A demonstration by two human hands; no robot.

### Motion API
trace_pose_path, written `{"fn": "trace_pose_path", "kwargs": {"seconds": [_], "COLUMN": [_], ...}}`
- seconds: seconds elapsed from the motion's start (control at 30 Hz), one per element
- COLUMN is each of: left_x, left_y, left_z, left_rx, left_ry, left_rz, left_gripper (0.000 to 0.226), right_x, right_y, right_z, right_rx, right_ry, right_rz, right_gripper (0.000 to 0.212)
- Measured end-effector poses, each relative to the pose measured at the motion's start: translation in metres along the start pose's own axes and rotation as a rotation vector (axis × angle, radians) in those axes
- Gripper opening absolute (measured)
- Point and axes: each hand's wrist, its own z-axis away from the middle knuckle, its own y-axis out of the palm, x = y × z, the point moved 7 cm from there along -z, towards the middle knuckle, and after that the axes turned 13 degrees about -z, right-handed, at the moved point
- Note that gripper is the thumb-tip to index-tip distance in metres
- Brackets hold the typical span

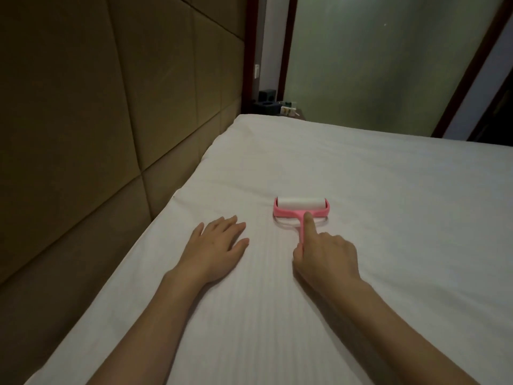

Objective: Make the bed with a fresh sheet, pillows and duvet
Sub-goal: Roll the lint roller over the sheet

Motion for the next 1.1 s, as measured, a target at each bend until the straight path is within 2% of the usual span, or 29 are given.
{"fn": "trace_pose_path", "kwargs": {"seconds": [0.1,0.23,0.3,0.47,0.5,0.6,0.67,0.83,0.87,0.97,1.1], "left_x": [0.007,0.012,0.016,0.029,0.032,0.031,0.03,0.029,0.027,0.029,0.043], "left_y": [0.002,0.006,0.006,0.004,0.004,0.01,0.017,0.015,0.013,0.011,0.002], "left_z": [-0.022,-0.028,-0.027,-0.028,-0.028,-0.033,-0.034,-0.028,-0.026,-0.024,-0.026], "left_rx": [0.012,0.062,0.092,0.192,0.199,0.245,0.276,0.184,0.163,0.107,-0.125], "left_ry": [0.01,0.002,-0.023,-0.079,-0.086,-0.029,-0.007,-0.031,-0.04,-0.105,-0.161], "left_rz": [0.007,0.017,0.031,-0.001,-0.002,-0.029,-0.059,-0.027,-0.01,0.019,0.013], "left_gripper": [0.051,0.054,0.056,0.066,0.075,0.127,0.138,0.128,0.119,0.07,0.046], "right_x": [0.008,0.034,0.065,0.135,0.141,0.149,0.151,0.157,0.157,0.158,0.151], "right_y": [0.007,-0.003,0.003,0.058,0.067,0.076,0.074,0.072,0.072,0.066,0.044], "right_z": [-0.052,-0.123,-0.15,-0.206,-0.219,-0.259,-0.277,-0.26,-0.248,-0.204,-0.136], "right_rx": [-0.039,-0.134,-0.176,-0.083,-0.08,-0.083,-0.076,-0.052,-0.052,-0.047,-0.003], "right_ry": [-0.019,-0.09,-0.178,-0.24,-0.225,-0.158,-0.128,-0.167,-0.194,-0.254,-0.276], "right_rz": [-0.036,-0.131,-0.155,-0.129,-0.12,-0.124,-0.131,-0.035,-0.004,0.045,-0.015], "right_gripper": [0.06,0.038,0.04,0.035,0.034,0.033,0.033,0.031,0.03,0.03,0.032]}}
